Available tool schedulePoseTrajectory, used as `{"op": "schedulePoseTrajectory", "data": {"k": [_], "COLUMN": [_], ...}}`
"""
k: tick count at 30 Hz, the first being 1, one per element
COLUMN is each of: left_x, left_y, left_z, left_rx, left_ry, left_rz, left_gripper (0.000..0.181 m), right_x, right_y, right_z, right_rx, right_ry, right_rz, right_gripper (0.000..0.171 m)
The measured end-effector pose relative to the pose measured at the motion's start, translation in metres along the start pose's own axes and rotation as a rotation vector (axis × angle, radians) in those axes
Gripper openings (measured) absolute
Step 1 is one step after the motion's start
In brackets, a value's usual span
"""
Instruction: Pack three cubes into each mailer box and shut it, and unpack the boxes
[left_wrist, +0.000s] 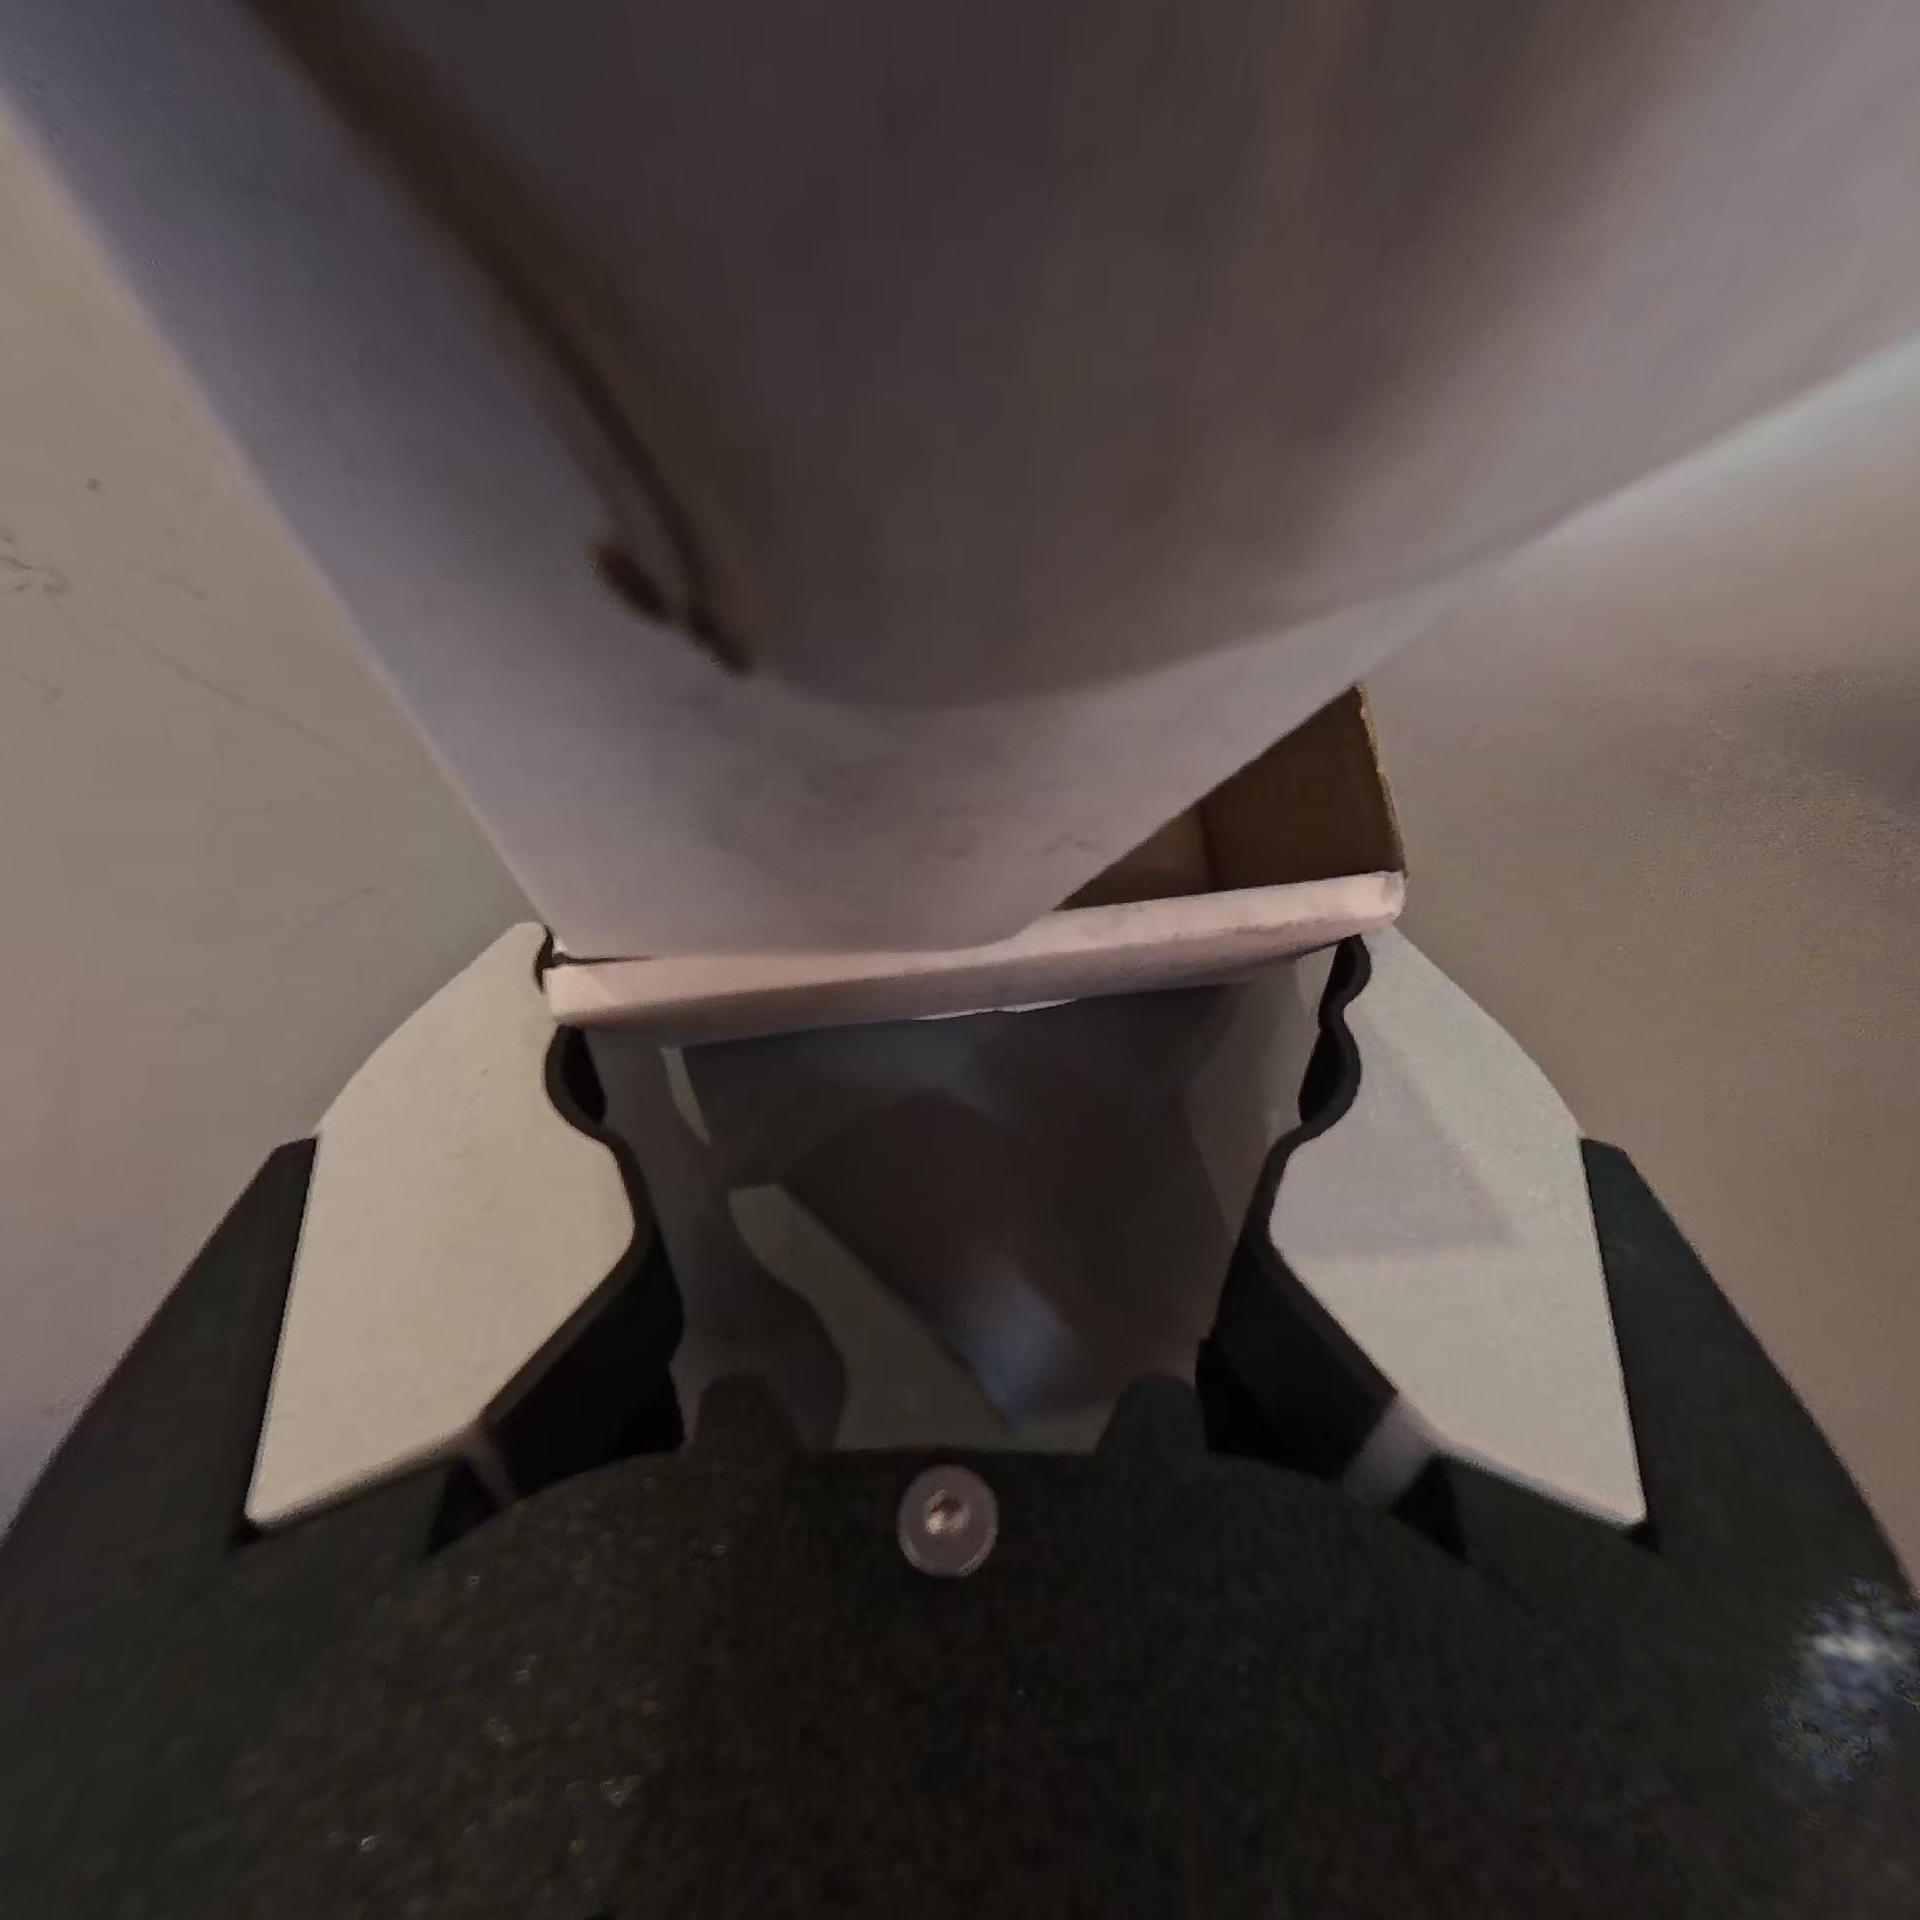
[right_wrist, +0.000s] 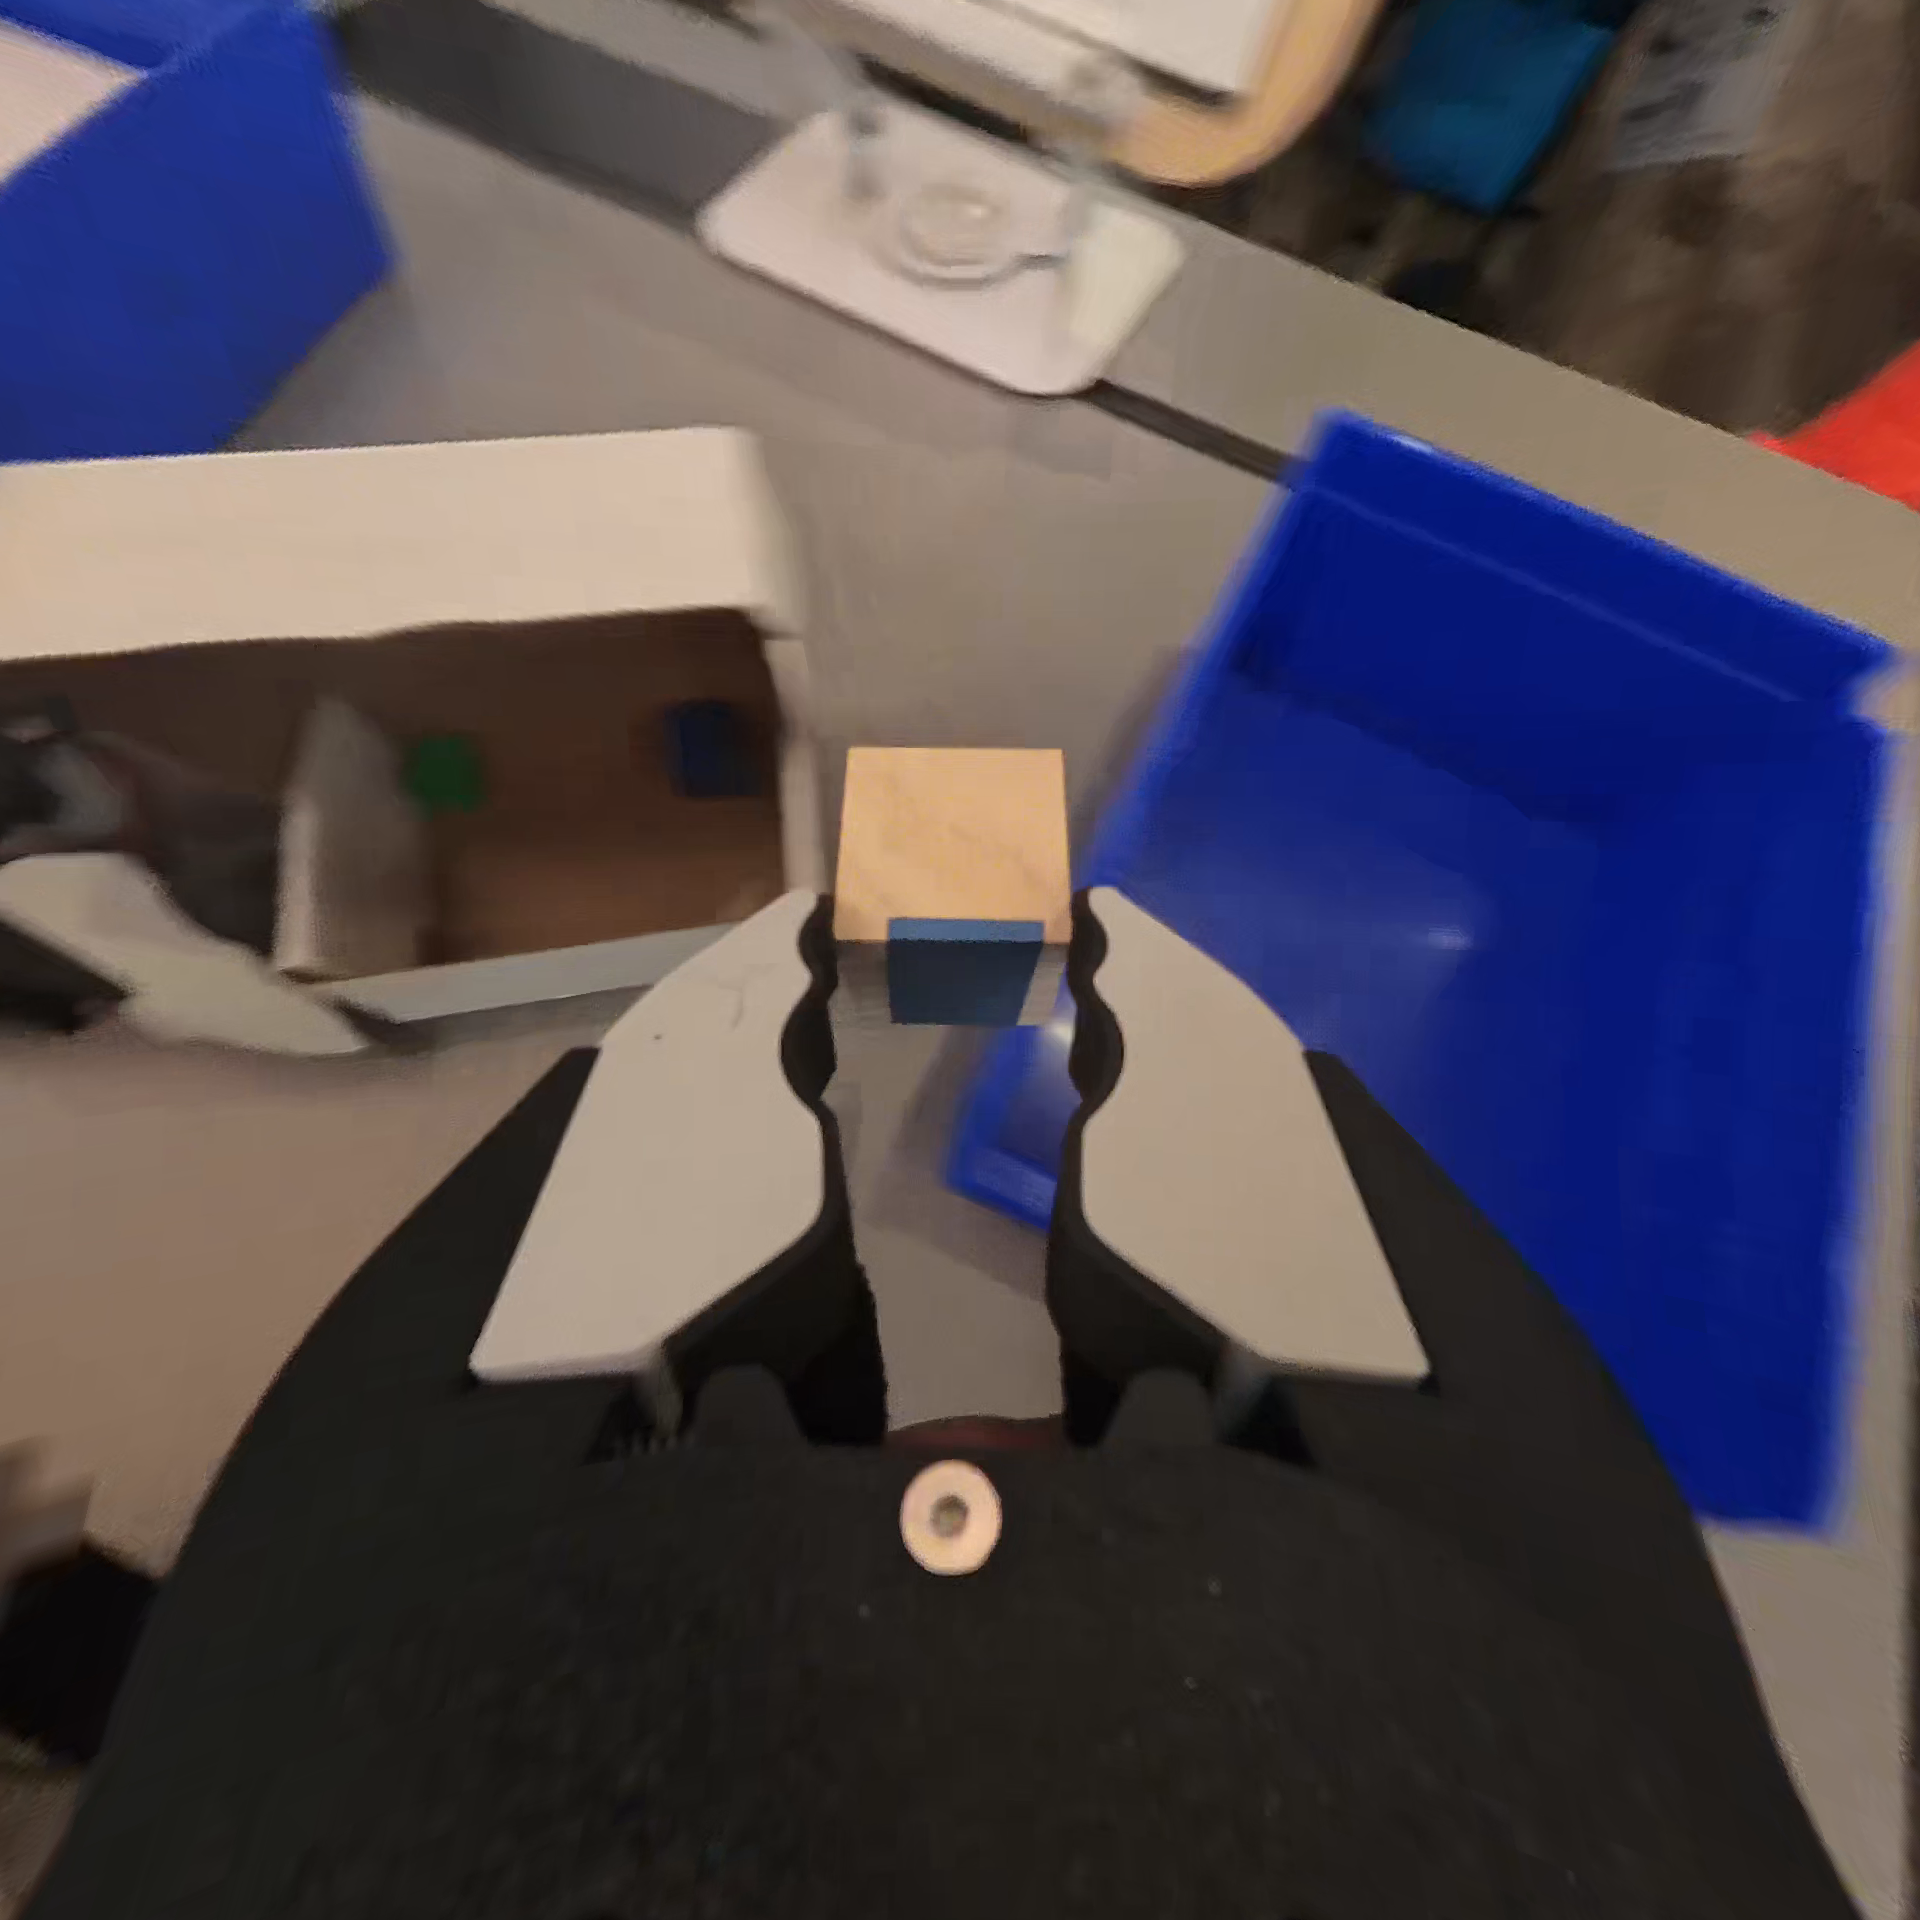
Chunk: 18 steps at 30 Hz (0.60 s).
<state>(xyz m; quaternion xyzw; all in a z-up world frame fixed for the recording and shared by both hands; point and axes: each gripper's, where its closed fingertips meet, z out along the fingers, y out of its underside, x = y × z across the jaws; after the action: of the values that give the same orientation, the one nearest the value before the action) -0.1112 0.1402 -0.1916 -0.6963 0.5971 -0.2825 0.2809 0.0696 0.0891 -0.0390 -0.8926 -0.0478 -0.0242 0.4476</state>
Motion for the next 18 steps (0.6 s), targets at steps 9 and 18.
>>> {"op": "schedulePoseTrajectory", "data": {"k": [9, 18], "left_x": [0.001, -0.003], "left_y": [0.001, -0.004], "left_z": [0.000, -0.007], "left_rx": [-0.004, 0.042], "left_ry": [0.016, -0.028], "left_rz": [0.009, 0.021], "left_gripper": [0.131, 0.133], "right_x": [0.139, 0.153], "right_y": [0.067, 0.101], "right_z": [0.081, 0.098], "right_rx": [-0.223, -0.431], "right_ry": [0.159, 0.254], "right_rz": [0.269, 0.308], "right_gripper": [0.043, 0.056]}}
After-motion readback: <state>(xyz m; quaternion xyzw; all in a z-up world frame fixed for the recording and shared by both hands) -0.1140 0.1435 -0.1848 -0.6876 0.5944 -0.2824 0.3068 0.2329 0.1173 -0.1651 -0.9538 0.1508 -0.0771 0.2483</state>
